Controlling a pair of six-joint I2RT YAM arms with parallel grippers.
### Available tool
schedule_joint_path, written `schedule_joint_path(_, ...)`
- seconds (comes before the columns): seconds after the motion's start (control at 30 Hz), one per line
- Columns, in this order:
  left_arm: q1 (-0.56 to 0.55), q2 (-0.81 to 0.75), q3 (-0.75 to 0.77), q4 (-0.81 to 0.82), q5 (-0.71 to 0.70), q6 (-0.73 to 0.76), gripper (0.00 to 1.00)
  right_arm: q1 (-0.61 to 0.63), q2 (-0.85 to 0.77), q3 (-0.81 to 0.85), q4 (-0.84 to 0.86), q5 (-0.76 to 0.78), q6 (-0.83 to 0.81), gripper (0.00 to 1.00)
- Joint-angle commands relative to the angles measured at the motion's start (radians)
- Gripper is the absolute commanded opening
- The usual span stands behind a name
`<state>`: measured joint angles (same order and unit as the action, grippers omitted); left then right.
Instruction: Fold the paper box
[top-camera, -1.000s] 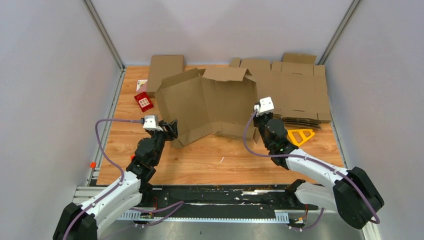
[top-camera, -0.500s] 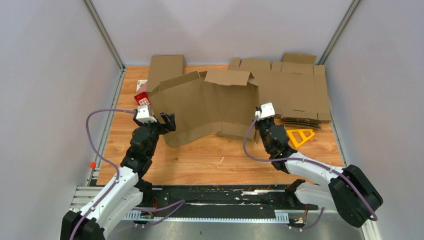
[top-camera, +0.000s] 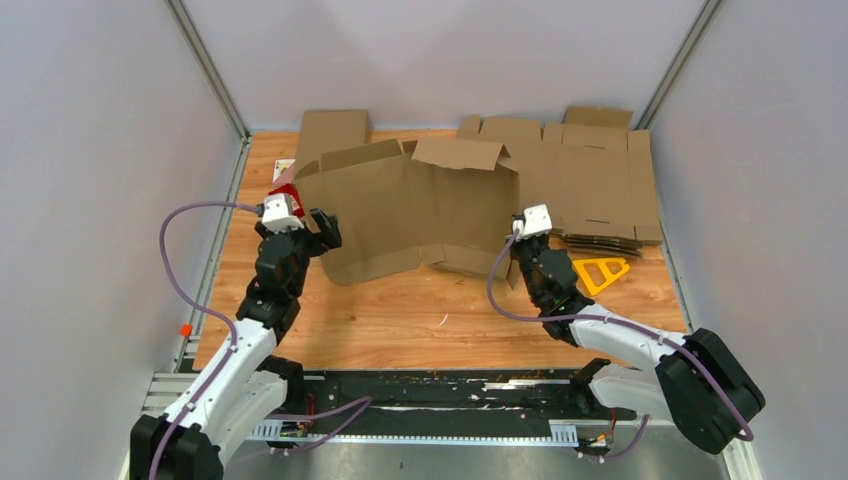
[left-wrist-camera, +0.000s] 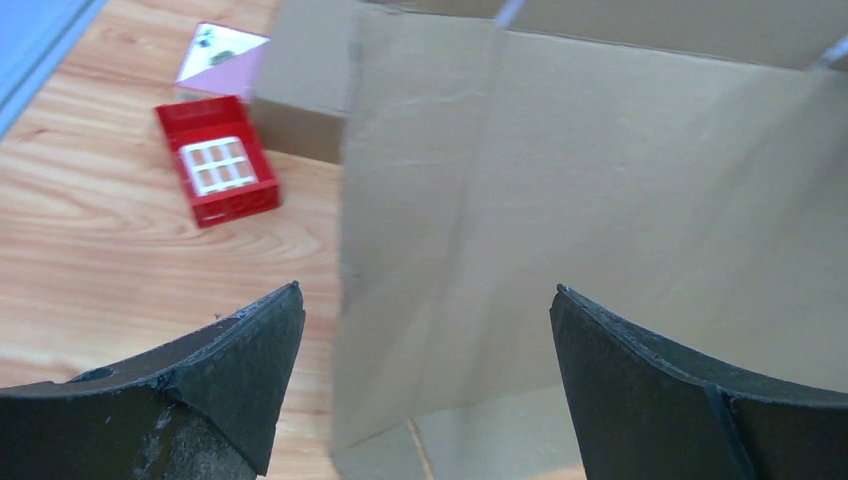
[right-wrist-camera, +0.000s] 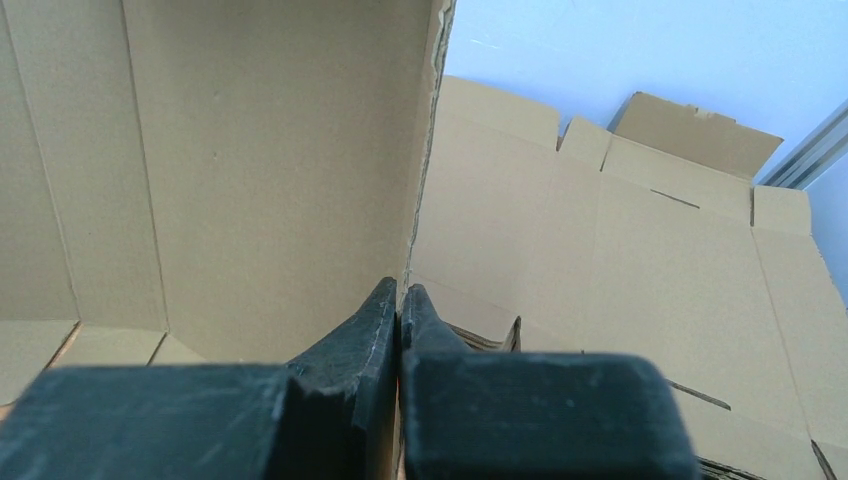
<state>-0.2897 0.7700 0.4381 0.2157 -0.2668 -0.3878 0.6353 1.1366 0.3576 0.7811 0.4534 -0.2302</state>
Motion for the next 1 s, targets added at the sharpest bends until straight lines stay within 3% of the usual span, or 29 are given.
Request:
schedule_joint_path(0.0, 0.103, 0.014, 0.039, 0.022, -0.022, -0.022, 0.99, -0.006, -0.005, 0.006, 0.010, -0.018, 0.023, 0.00)
schedule_joint_path(0.17, 0.246, 0.172, 0.108, 0.101, 0.231, 0.009, 1.00, -0.007, 0.001, 0.010, 0.009, -0.020, 0.025, 0.00)
schedule_joint_path(0.3, 0.370, 0.357, 0.140, 0.325, 0.641, -0.100, 0.91, -0.007, 0.006, 0.012, 0.007, -0.030, 0.028, 0.00)
schedule_joint_path(0.37, 0.377, 0.412, 0.136, 0.432, 0.747, -0.144, 0.82, -0.007, 0.005, 0.016, 0.005, -0.033, 0.026, 0.00)
schedule_joint_path(0.47, 0.377, 0.449, 0.148, 0.485, 0.827, -0.175, 0.58, -0.008, 0.001, 0.021, -0.007, -0.037, 0.027, 0.00)
schedule_joint_path(0.6, 0.373, 0.406, 0.122, 0.527, 0.850, -0.191, 0.26, -0.008, -0.005, 0.016, -0.013, -0.034, 0.039, 0.00)
schedule_joint_path(0.67, 0.348, 0.341, 0.116, 0.461, 0.785, -0.138, 0.00, -0.007, -0.013, 0.018, -0.025, -0.024, 0.051, 0.00)
schedule_joint_path(0.77, 0.261, 0.196, 0.099, 0.292, 0.602, -0.011, 0.00, -0.008, -0.013, 0.018, -0.039, -0.015, 0.070, 0.00)
schedule_joint_path(0.97, 0.105, -0.068, -0.037, 0.241, 0.419, 0.048, 0.00, -0.006, -0.031, 0.039, -0.151, -0.039, 0.167, 0.00)
